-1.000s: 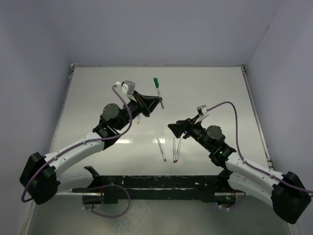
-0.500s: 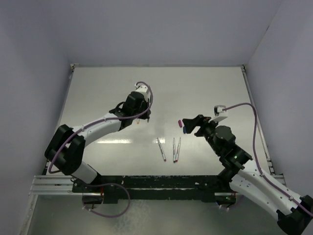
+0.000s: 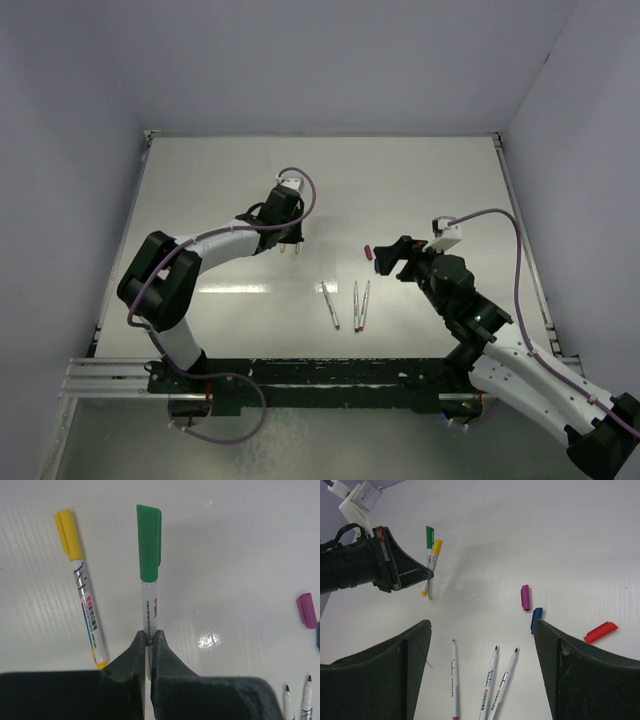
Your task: Insert the pens into the pen caps
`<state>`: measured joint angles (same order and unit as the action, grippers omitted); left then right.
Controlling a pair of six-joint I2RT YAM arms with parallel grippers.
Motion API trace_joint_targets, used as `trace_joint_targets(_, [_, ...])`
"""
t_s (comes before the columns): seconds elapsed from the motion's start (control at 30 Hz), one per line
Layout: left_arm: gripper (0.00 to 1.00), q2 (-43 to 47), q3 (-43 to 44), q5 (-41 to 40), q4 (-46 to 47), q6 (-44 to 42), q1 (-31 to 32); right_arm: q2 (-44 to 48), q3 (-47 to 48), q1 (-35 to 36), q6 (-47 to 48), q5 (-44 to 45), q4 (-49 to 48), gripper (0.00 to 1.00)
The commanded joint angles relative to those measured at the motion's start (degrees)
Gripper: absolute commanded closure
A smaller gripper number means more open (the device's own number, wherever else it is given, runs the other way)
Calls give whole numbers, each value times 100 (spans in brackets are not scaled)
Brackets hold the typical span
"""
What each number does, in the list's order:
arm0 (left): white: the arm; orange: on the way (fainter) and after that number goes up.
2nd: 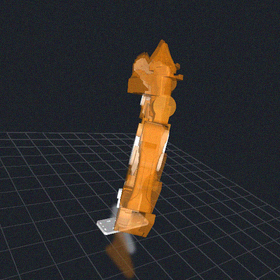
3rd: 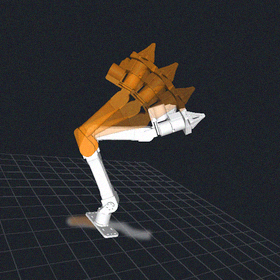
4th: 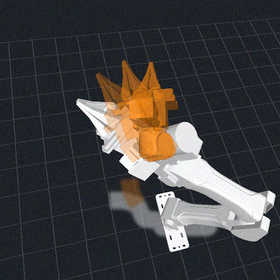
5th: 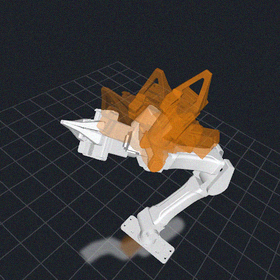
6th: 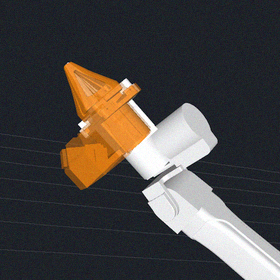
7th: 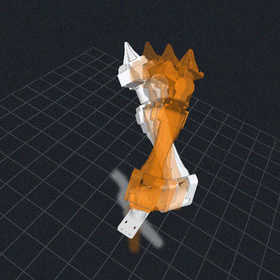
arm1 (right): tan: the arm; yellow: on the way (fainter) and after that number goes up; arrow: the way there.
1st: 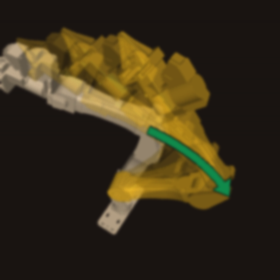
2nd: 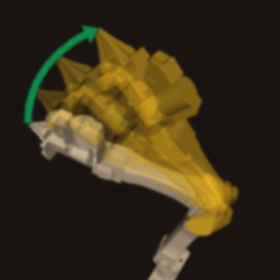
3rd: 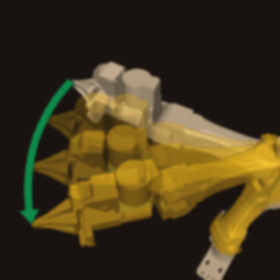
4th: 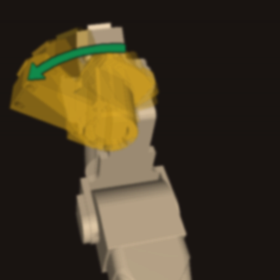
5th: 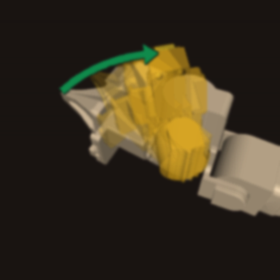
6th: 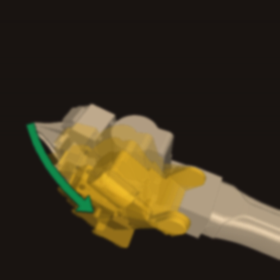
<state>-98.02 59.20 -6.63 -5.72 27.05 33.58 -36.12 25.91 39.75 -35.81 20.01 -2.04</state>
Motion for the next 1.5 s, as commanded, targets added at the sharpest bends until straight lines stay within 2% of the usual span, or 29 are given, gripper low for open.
trace_joint_targets(0.0, [100, -211, 297, -286, -23, 287, -52, 24, 44, 13, -20, 22, -202, 15])
trace_joint_targets(0.2, [100, -588, 515, -452, -180, 332, -54, 102, -25, 9, -39, -10, -285, 15])
trace_joint_targets(0.57, [88, -874, 671, -763, -364, 538, -54, 183, -108, 8, -52, -24, -279, 14])
trace_joint_targets(1.0, [78, -1010, 1248, -847, -571, 308, -71, 279, -62, 10, 12, 37, -130, 14])
trace_joint_targets(1.13, [76, -891, 1452, -826, -727, 219, -71, 315, -49, 7, 27, 86, -114, 13])
trace_joint_targets(1.17, [76, -825, 1461, -841, -759, 200, -71, 320, -50, 12, 17, 96, -119, 10])
trace_joint_targets(1.2, [75, -745, 1463, -854, -776, 184, -71, 331, -58, 7, -15, 95, -139, 1])
trace_joint_targets(1.23, [75, -662, 1449, -864, -791, 172, -73, 355, -76, 7, -20, 13, -214, 0])
trace_joint_targets(1.47, [74, 99, 956, -445, -703, 120, 20, 740, -582, 7, 21, 355, -1125, 0])
